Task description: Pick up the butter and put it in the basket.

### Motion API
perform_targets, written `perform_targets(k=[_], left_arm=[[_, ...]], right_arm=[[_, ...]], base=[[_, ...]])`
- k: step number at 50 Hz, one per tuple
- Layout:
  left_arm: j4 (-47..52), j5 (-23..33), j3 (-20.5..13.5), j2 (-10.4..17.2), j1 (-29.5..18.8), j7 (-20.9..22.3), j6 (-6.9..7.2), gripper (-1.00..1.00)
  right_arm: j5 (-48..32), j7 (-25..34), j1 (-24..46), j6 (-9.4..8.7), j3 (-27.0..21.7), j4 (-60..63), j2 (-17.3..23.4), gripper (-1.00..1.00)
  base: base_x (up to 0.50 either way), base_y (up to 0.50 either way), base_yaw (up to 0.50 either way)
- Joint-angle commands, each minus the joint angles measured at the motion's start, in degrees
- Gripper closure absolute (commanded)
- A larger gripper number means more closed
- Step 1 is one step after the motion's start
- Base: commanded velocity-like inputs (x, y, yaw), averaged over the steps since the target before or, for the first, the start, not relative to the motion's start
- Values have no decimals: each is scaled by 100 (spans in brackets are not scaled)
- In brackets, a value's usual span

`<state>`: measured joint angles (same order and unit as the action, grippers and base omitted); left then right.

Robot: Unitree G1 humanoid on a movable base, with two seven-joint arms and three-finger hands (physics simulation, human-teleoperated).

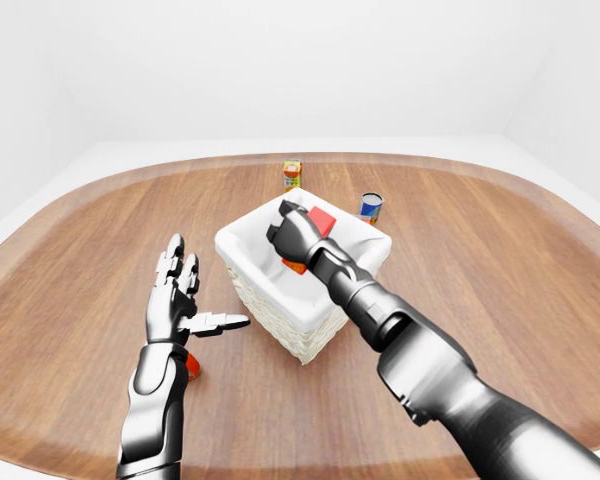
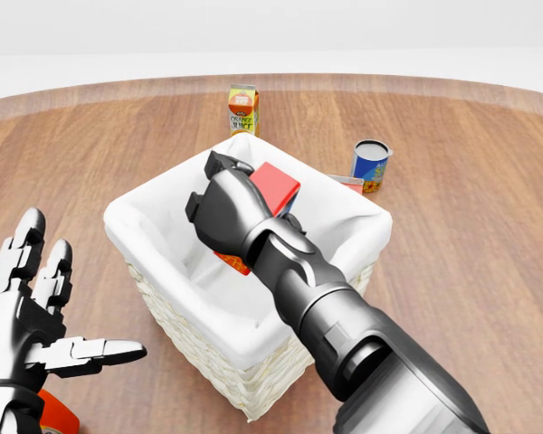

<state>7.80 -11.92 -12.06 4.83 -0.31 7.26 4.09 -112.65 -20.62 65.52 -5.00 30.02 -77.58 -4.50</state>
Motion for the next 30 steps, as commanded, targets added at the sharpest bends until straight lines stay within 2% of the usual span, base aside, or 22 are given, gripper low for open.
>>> perform_targets(k=[1, 11, 12, 14, 30], left_arm=[[13, -23, -20, 7, 4, 6, 11, -100], [-18, -52, -58, 23, -5, 15, -6, -100], [-18, -58, -63, 26, -4, 19, -6, -100], [3, -66, -72, 30, 8, 20, -2, -100], [-16, -82, -92, 31, 9, 16, -34, -100]], right_arm=[[-35, -109, -5, 0, 84, 42, -74, 100], [-35, -16, -181, 0, 301, -31, -112, 100], [-35, -54, -202, 0, 344, -39, -112, 87], [-35, -57, -216, 0, 454, -61, -107, -100], [-35, -42, -324, 0, 453, -54, -152, -100]], base=[[0, 0, 0], [0, 0, 0], [0, 0, 0], [0, 0, 0], [0, 0, 0]])
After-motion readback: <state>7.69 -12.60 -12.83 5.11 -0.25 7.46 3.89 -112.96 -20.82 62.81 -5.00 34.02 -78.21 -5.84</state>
